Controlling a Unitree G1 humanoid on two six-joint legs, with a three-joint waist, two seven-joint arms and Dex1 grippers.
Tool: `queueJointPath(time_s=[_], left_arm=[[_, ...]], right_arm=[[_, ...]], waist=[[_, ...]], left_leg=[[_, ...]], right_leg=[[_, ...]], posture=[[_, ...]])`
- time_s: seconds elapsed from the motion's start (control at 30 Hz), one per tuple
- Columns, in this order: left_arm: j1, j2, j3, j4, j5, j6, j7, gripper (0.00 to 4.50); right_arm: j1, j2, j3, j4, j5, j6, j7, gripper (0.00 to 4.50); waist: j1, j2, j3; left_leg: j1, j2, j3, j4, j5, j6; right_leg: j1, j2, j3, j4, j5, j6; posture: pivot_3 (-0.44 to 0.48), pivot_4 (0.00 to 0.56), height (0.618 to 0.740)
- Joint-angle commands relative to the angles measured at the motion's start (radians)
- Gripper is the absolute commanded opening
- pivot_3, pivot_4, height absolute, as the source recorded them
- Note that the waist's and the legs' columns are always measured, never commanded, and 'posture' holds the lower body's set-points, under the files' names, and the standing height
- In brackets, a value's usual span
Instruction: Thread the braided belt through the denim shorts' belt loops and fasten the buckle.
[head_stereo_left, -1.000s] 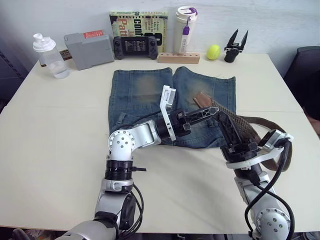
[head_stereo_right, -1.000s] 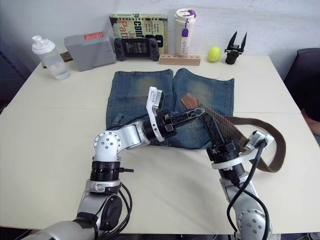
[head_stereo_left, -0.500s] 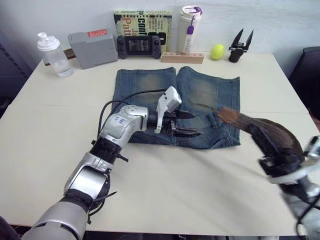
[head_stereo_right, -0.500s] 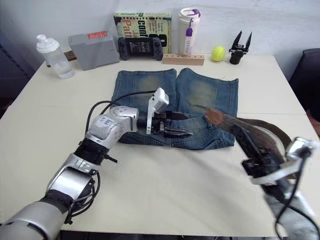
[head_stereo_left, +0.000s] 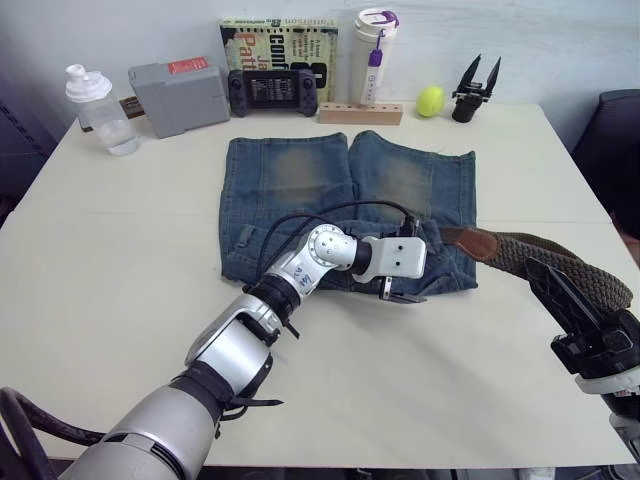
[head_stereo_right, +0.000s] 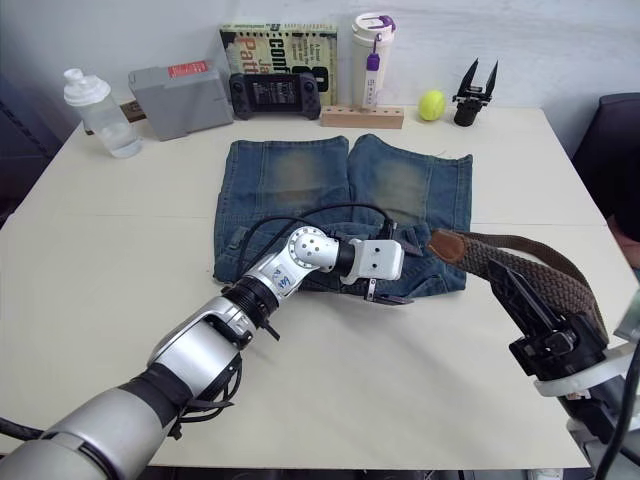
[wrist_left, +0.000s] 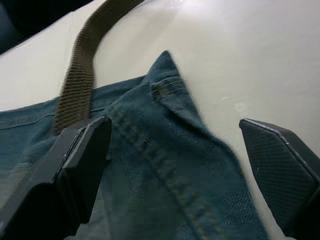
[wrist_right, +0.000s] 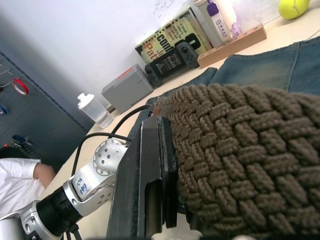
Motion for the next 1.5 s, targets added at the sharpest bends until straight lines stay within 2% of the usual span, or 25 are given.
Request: queueJointPath(time_s=[0.03,0.13,0.27,0.37,0.4,0.6,0.73,0.8,0.9,1.13,1.2,1.23,1.33,1.5], left_arm=[[-0.024,-0.016,-0.074,0.087,0.195,-0.098,0.21,4.23],[-0.014,-0.023,-0.07,0.126,0.217,-0.126,0.201,3.53],[0.013,-0.022,-0.026,0.123,0.176,-0.136,0.1,1.71],[0.043,-0.019,0.036,0.083,0.093,-0.088,-0.024,0.32],[0.051,-0.017,0.051,0.068,0.076,-0.074,-0.057,0.07],[0.132,0.036,0.096,-0.152,-0.045,0.048,-0.315,0.07],[0.252,0.162,0.06,-0.437,-0.12,0.174,-0.533,0.07],[0.312,0.223,0.051,-0.569,-0.153,0.238,-0.599,0.07],[0.366,0.285,0.045,-0.702,-0.183,0.308,-0.647,0.07],[0.409,0.323,0.03,-0.789,-0.169,0.367,-0.637,0.07],[0.418,0.337,0.037,-0.828,-0.213,0.44,-0.663,0.74],[0.417,0.34,0.047,-0.843,-0.239,0.491,-0.67,0.94],[0.376,0.345,0.125,-0.856,-0.318,0.631,-0.656,2.18],[0.266,0.402,0.272,-0.89,-0.404,0.718,-0.622,4.38]], right_arm=[[-0.006,-0.019,-0.048,-0.055,0.02,-0.047,-0.03,0.0],[-0.013,-0.034,-0.061,-0.044,0.029,-0.052,-0.037,0.0],[-0.03,-0.058,-0.052,-0.018,0.031,-0.05,-0.031,0.0],[-0.06,-0.071,-0.034,0.011,0.026,-0.043,-0.025,0.0],[-0.068,-0.074,-0.03,0.017,0.026,-0.04,-0.023,0.0],[-0.115,-0.096,-0.013,0.06,0.031,-0.018,0.001,0.0],[-0.121,-0.122,-0.014,0.066,0.042,0.014,0.023,0.0],[-0.115,-0.135,-0.012,0.062,0.042,0.03,0.013,0.0],[-0.075,-0.152,-0.003,0.038,0.027,0.064,0.004,0.0],[0.042,-0.183,0.029,-0.024,0.007,0.134,-0.053,0.0],[0.055,-0.203,0.037,-0.025,0.007,0.152,-0.082,0.0],[0.058,-0.21,0.036,-0.025,0.007,0.157,-0.085,0.0],[0.073,-0.247,0.031,-0.017,0.025,0.178,-0.12,0.0],[0.029,-0.28,0.09,0.019,0.049,0.188,-0.208,0.0]], waist=[[0.001,0.0,0.0],[0.001,0.0,0.0],[0.001,0.0,0.0],[-0.002,0.0,0.0],[-0.003,0.0,0.0],[-0.004,0.0,0.0],[-0.006,0.001,-0.001],[-0.009,0.001,-0.001],[-0.009,0.002,-0.001],[0.001,0.002,-0.001],[-0.001,0.003,-0.001],[-0.002,0.003,-0.001],[-0.004,0.003,-0.001],[-0.004,0.003,-0.001]], left_leg=[[0.0,0.0,0.0,0.0,0.0,0.0],[0.0,0.0,0.0,-0.001,0.0,0.0],[0.0,-0.001,0.0,0.0,0.0,0.001],[0.0,0.0,0.0,0.0,0.0,0.001],[0.0,0.0,0.0,0.0,0.0,0.001],[0.0,0.0,0.0,0.0,0.001,0.0],[0.0,0.0,0.0,0.001,0.003,-0.003],[0.001,0.0,0.0,0.001,0.004,-0.004],[0.001,0.0,0.0,0.001,0.004,-0.005],[0.001,-0.001,-0.001,0.003,0.004,-0.004],[0.001,-0.001,-0.001,0.003,0.004,-0.004],[0.001,-0.001,-0.001,0.003,0.004,-0.003],[0.001,-0.001,-0.001,0.003,0.003,-0.003],[0.001,-0.001,-0.001,0.003,0.004,-0.002]], right_leg=[[0.0,0.0,0.0,0.0,0.0,0.001],[0.0,-0.001,0.0,-0.001,0.001,0.001],[0.001,0.0,0.0,-0.002,0.001,0.001],[0.001,0.0,0.0,-0.001,0.001,0.001],[0.001,0.0,0.0,-0.001,0.001,0.001],[0.0,0.001,0.0,0.001,0.0,0.0],[0.0,0.001,0.0,0.002,0.0,0.0],[0.001,0.001,0.0,0.002,0.0,0.0],[0.001,0.001,0.0,0.003,0.0,0.0],[0.003,0.0,0.0,0.003,0.0,0.0],[0.003,0.0,0.0,0.003,0.0,0.0],[0.003,0.0,0.0,0.003,0.0,0.0],[0.002,0.0,0.001,0.003,0.0,0.0],[0.002,0.0,0.001,0.005,0.0,0.0]], posture=[[0.0,0.15,0.709],[0.0,0.15,0.709],[0.0,0.15,0.709],[0.0,0.15,0.709],[0.0,0.15,0.709],[0.0,0.15,0.709],[0.0,0.15,0.709],[0.0,0.15,0.709],[0.0,0.15,0.709],[0.0,0.15,0.709],[0.0,0.15,0.709],[0.0,0.15,0.709],[0.0,0.15,0.709],[0.0,0.15,0.709]])
